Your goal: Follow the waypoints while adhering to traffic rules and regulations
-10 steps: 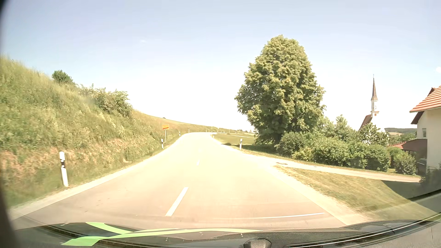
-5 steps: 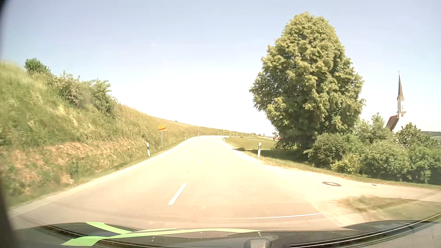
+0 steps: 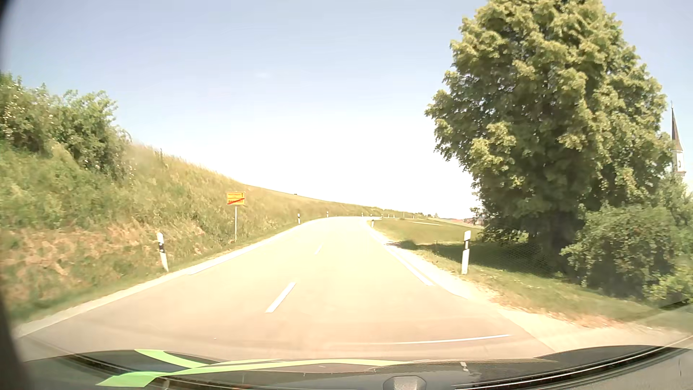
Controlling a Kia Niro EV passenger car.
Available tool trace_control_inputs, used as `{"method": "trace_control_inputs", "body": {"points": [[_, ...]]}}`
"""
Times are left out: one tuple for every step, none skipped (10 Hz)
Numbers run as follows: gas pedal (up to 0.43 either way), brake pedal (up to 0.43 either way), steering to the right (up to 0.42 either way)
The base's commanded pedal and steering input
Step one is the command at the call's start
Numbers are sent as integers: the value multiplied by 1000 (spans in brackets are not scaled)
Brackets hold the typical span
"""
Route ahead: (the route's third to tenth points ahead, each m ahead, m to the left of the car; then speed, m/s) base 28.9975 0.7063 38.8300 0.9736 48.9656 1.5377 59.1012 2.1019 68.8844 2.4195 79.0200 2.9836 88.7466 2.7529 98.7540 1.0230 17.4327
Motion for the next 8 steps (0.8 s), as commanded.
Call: {"method": "trace_control_inputs", "body": {"points": [[370, 0, -32], [370, 0, -31], [370, 0, -28], [370, 0, -24], [370, 0, -23], [370, 0, -22], [370, 0, -17], [370, 0, -11]]}}
